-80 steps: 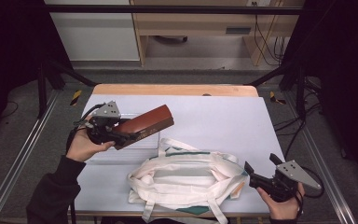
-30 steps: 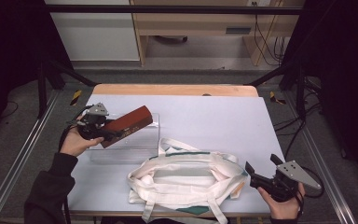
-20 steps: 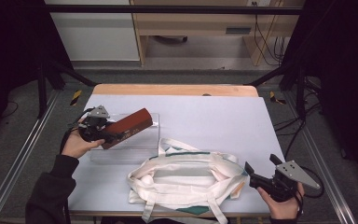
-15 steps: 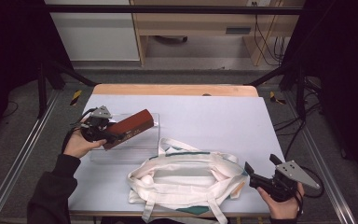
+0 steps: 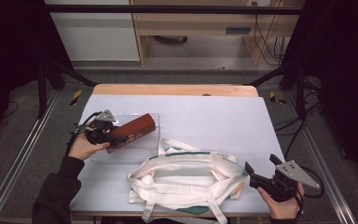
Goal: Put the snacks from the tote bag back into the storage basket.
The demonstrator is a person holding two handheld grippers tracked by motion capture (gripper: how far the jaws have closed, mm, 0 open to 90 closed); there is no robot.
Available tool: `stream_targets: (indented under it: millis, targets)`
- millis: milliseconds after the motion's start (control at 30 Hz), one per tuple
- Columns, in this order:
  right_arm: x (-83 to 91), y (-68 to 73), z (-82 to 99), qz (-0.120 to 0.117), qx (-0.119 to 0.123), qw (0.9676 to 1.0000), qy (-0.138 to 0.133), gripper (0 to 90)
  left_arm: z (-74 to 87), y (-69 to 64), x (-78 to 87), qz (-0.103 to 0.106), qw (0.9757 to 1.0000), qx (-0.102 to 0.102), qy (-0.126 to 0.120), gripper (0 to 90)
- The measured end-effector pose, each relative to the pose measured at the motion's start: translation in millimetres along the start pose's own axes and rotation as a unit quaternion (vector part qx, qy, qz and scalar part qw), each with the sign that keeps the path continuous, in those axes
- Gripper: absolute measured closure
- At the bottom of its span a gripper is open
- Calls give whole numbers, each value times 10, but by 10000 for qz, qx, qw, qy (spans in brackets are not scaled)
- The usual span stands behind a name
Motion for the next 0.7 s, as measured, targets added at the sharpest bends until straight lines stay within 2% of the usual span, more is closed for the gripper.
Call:
stream_targets:
  millis: [133,233,367,533,600,700]
  targets:
    - [1,2,2,-4,17,10000,5,77,18,0,-51,2,10000,21,48,411]
    - [-3,5,3,-7,22,10000,14,77,49,1,-87,-22,9998,133,163,411]
    - [-6,5,6,-2,21,10000,32,77,80,8,-133,-41,9994,166,289,410]
    - [-5,4,5,-2,25,10000,25,77,77,4,-145,-51,9994,177,305,409]
    - [-4,5,6,-5,23,10000,29,77,82,8,-164,-107,9989,209,411,408]
    - [-5,16,6,-25,9,10000,35,77,80,4,-174,-135,9988,229,423,403]
Point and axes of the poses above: each handheld gripper's, and its own axes: x roughly backward along the jaws, z roughly out of its underside, y roughly to its left, the point moved 5 cm from there along -x, roughly forward along the jaws, and after that the axes turned 7 degrees about y, right-handed, at the moved point
